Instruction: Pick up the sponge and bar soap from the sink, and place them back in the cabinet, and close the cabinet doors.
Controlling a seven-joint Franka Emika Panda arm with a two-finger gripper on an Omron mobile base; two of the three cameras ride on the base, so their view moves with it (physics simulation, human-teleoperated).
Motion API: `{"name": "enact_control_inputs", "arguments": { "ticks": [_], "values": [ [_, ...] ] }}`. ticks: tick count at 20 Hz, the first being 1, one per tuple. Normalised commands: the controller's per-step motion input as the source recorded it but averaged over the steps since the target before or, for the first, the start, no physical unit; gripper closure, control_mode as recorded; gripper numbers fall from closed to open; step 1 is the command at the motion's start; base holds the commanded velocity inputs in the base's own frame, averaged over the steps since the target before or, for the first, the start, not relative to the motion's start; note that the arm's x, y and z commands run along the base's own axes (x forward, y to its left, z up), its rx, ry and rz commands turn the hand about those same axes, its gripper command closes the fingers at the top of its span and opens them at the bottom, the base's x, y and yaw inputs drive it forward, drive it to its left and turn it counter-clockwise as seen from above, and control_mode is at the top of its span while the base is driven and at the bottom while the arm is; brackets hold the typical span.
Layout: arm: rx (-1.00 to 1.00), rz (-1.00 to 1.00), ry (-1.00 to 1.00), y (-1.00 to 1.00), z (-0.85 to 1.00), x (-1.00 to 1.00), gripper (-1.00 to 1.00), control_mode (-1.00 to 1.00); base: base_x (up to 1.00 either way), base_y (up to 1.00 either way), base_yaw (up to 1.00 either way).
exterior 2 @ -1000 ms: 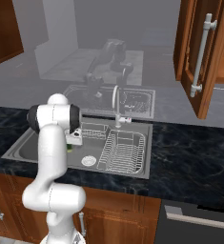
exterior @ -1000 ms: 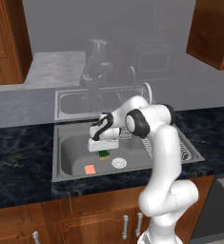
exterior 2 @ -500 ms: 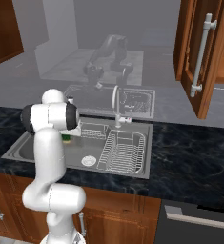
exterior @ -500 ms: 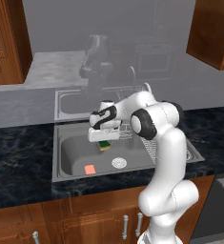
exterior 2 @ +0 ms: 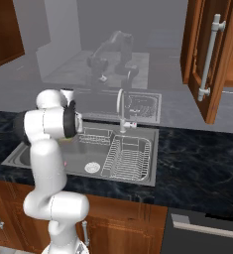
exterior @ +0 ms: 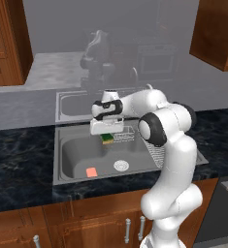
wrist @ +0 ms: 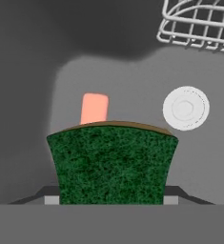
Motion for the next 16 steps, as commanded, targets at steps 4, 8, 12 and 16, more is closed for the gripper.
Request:
{"name": "enact_control_inputs", "arguments": {
  "ticks": [4, 8, 12, 16],
  "values": [
    [0.0, 0.0, 0.0, 0.0, 0.59, -0.2, 1.0, -1.0, 0.0, 0.0, 0.0],
    [0.0, 0.0, 0.0, 0.0, 0.57, -0.24, 1.0, -1.0, 0.0, 0.0, 0.0],
    [0.0, 0.0, 0.0, 0.0, 0.56, -0.26, 1.0, -1.0, 0.0, 0.0, 0.0],
    [0.0, 0.0, 0.0, -0.02, 0.52, -0.26, 1.0, -1.0, 0.0, 0.0, 0.0]
  ]
}}
